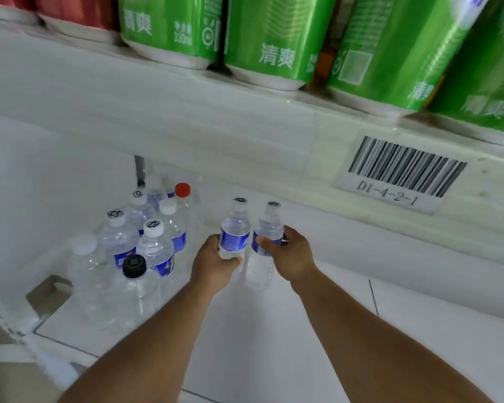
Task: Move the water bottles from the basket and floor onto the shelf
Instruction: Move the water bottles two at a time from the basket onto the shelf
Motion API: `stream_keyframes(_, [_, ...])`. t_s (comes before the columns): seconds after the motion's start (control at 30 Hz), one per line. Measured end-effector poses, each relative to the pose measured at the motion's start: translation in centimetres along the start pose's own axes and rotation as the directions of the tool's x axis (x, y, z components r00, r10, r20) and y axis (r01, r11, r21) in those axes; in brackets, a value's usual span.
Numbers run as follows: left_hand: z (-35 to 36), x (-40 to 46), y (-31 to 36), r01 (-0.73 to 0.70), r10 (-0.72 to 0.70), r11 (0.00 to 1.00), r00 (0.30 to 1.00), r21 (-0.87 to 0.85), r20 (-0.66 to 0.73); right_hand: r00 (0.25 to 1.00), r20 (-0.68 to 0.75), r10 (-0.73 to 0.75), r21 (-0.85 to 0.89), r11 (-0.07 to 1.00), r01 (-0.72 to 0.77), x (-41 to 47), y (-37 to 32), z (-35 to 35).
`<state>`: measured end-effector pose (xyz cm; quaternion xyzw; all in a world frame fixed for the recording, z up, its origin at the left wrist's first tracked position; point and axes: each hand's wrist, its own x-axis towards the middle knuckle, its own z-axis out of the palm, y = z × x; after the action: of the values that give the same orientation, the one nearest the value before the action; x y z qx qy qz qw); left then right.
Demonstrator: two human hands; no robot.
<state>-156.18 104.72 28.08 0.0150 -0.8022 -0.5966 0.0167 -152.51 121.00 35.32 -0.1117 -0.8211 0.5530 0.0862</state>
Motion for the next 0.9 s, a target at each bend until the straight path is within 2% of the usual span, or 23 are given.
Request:
stream_keyframes(0.4, [1.7,7.0,-1.6,-0.051,0.049,0.998,0.998,-0.042,-0.039,0.997,-0.047,0.065,-0.018,0.998,-0.066,6.1,0.6,2.9])
stream_keyframes(0.5, [1.9,7.9,-1.6,-0.061,0.06,0.997,0.998,-0.04,-0.029,0.999,-0.04,0.037,-0.029,0.999,-0.038,6.8,0.9,3.4])
stream_keyframes(0.67, [2.0,7.8,-1.6,-0.053,0.053,0.999,0.999,-0.011,0.004,1.0,-0.011,-0.028,-0.088,0.996,0.027,6.6,1.0,3.1])
stream_keyframes(0.9, [1.2,5.7,-0.4,0.035,-0.038,0.991,0.999,0.131,0.02,0.998,-0.055,0.022,-0.227,0.973,-0.034,6.1,0.8,3.0])
